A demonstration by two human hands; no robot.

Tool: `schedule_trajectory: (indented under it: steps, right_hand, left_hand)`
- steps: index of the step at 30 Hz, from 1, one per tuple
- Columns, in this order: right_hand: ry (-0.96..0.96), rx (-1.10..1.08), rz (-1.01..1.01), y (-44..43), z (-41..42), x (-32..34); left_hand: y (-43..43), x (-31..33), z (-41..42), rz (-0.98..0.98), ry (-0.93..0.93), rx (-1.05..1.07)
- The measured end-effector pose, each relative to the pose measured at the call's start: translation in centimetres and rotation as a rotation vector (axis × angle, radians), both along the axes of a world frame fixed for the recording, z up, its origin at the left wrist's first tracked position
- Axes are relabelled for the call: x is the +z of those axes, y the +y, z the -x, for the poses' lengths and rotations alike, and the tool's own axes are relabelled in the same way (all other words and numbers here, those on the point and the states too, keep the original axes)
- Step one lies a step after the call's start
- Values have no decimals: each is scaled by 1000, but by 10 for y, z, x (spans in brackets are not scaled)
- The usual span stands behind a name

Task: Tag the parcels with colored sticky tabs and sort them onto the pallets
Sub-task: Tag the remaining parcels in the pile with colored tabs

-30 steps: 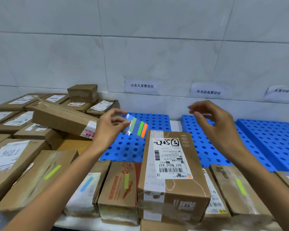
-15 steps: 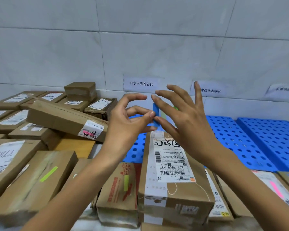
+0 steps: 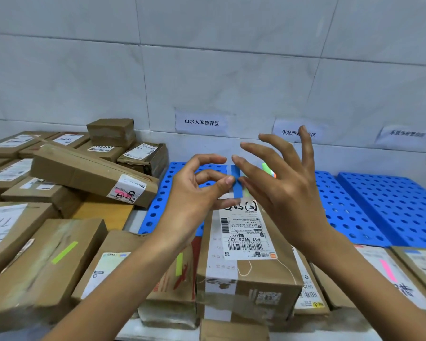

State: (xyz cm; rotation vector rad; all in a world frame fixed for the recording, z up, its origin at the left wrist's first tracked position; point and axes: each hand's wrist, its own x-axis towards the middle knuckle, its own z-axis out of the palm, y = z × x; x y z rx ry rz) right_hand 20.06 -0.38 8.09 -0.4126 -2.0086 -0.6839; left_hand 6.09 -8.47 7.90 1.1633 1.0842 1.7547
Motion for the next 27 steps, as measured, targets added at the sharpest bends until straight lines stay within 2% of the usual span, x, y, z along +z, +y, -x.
schedule_trajectory:
  steps: [3,10,13,17,22,27]
  right_hand:
    - [35,28,57,-2,-2,0]
    - [72,112,350,-5,-7,6]
    - [46,86,312,-7,-10,7]
    - [53,69,131,-11,-12,3]
    - [57,189,189,-16,-13,-3]
    - [90,137,179,-19,-13,-2]
  left_hand:
    - [0,-1,-2,-5,9,-14]
    - [1,-4,-8,10,13,-69]
    - [2,-5,-11,12,17,-80]
    - [1,-4,-14,8,-5,-105]
    - [-3,-5,-14,16,-18,-131]
    - [-5,-7,-13,23,-1,-119]
